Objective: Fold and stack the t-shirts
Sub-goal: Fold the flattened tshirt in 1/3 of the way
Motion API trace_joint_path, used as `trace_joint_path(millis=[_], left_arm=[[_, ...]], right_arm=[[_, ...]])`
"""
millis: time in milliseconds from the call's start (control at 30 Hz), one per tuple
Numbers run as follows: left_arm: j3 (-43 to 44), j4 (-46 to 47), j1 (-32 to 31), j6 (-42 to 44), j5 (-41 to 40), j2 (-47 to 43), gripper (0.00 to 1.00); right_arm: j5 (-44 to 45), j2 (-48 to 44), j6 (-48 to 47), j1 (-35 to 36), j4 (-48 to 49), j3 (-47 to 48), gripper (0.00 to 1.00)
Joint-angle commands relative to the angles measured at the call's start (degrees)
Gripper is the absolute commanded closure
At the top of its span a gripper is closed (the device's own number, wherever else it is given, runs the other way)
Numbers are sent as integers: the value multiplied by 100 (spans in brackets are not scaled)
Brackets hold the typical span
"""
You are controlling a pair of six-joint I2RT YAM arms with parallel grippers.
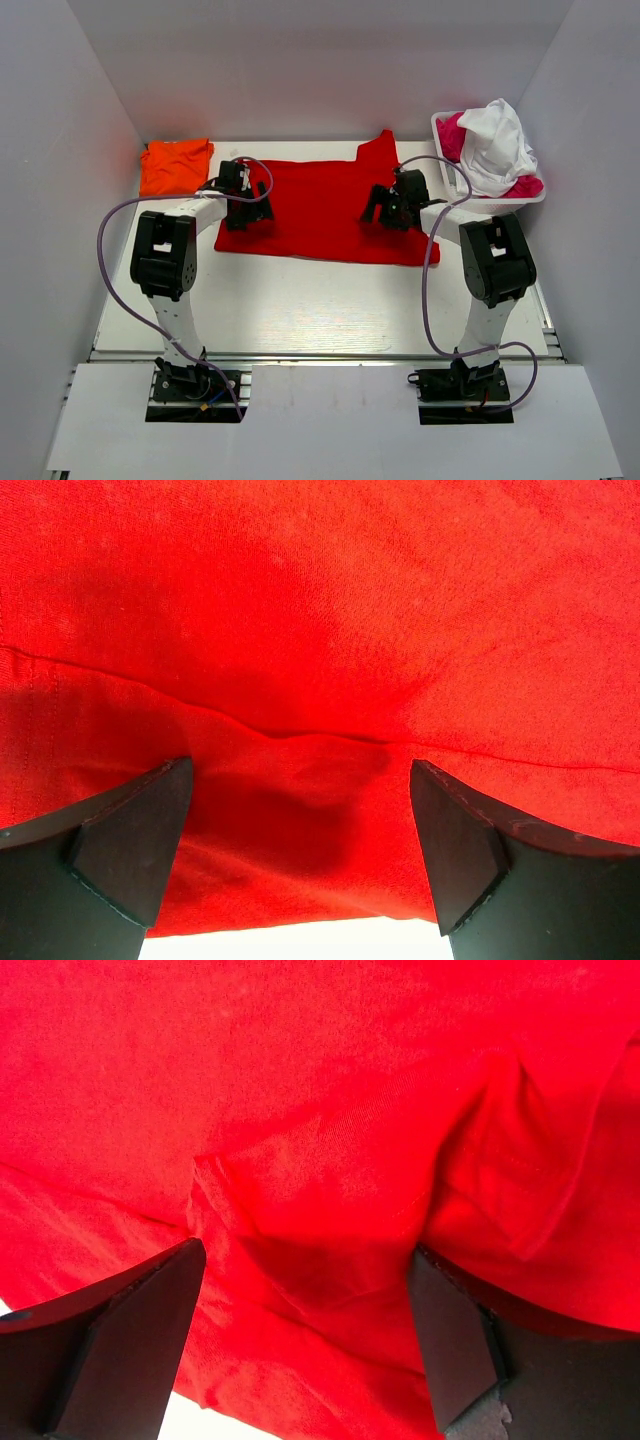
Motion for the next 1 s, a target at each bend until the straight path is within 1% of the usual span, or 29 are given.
trace_joint_path(millis=[0, 33, 133, 167, 200, 233, 267, 300, 333, 400, 533, 833, 867, 967], left_arm=[[-51, -257, 9, 46, -104, 65, 0], [-51, -257, 9, 46, -104, 117, 0], [10, -257, 9, 46, -104, 179, 0], [10, -317, 9, 46, -156, 179, 0], [10, -318, 9, 46, -157, 249, 0], [62, -370, 9, 46, -157, 250, 0], [63, -371, 9, 46, -157, 250, 0], [63, -371, 9, 46, -157, 302, 0], [115, -371, 9, 46, -157, 302, 0], [116, -371, 9, 46, -157, 302, 0], [116, -371, 9, 46, -157, 302, 0], [116, -424, 9, 99, -157, 355, 0], [116, -424, 9, 99, -157, 355, 0], [168, -424, 9, 99, -157, 407, 0]], right_arm=[[94, 21, 68, 24, 285, 161, 15], [147, 12, 59, 7, 276, 179, 17], [182, 56, 76, -2, 189, 240, 33], [217, 65, 111, -2, 179, 275, 63], [226, 91, 112, -2, 136, 284, 72], [287, 100, 138, 15, 83, 276, 77], [340, 118, 190, 15, 39, 302, 91], [366, 118, 217, 15, 13, 328, 94], [410, 135, 234, 7, -14, 328, 100], [534, 144, 252, 15, -197, 425, 100], [613, 179, 147, 15, -269, 574, 100], [630, 495, -73, 24, -541, 1407, 100], [796, 539, -143, 24, -576, 1470, 100], [718, 724, -231, 15, -630, 1734, 100]])
